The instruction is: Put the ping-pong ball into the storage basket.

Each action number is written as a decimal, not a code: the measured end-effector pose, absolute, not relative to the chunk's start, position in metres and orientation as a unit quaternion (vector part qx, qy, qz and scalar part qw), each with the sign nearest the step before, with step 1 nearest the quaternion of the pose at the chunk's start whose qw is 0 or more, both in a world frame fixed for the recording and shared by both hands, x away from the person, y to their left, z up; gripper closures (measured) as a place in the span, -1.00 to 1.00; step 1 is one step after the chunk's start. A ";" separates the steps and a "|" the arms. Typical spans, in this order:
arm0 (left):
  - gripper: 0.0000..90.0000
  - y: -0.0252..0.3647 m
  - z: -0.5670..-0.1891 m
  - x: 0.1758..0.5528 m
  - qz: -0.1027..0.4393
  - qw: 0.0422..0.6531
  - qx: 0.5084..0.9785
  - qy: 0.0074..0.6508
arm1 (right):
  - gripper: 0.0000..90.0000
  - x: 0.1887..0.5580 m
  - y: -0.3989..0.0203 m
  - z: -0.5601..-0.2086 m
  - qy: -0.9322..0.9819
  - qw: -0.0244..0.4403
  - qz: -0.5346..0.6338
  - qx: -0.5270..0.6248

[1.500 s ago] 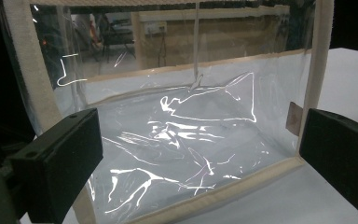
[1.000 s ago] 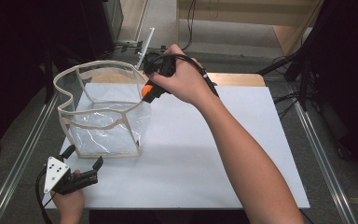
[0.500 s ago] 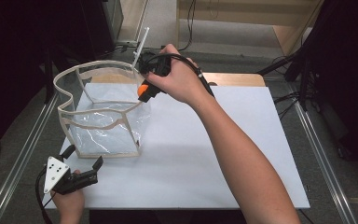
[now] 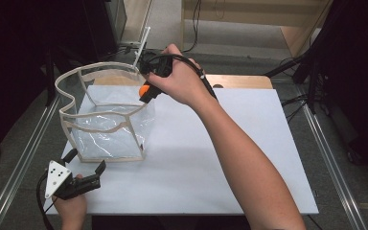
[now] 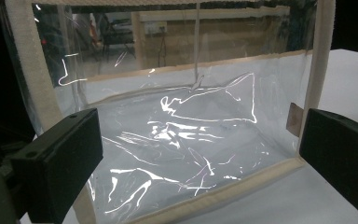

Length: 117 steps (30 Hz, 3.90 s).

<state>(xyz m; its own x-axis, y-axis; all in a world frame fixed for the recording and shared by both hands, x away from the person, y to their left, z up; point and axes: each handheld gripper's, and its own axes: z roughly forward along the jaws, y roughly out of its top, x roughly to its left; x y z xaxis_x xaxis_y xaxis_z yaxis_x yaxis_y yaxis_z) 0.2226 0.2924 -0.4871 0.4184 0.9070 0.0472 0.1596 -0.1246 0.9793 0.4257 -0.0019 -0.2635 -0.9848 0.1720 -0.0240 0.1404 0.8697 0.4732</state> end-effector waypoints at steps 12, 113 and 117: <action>-1.00 0.293 -0.487 0.223 0.356 0.525 0.659 0.405 | 0.06 0.429 0.007 -0.266 0.966 0.034 0.241 0.083; -1.00 0.292 -0.487 0.223 0.355 0.523 0.660 0.405 | -1.00 0.389 -0.097 -0.359 0.949 0.069 0.262 0.158; -1.00 0.292 -0.487 0.223 0.355 0.523 0.660 0.405 | -1.00 0.387 -0.102 -0.364 0.948 0.070 0.263 0.163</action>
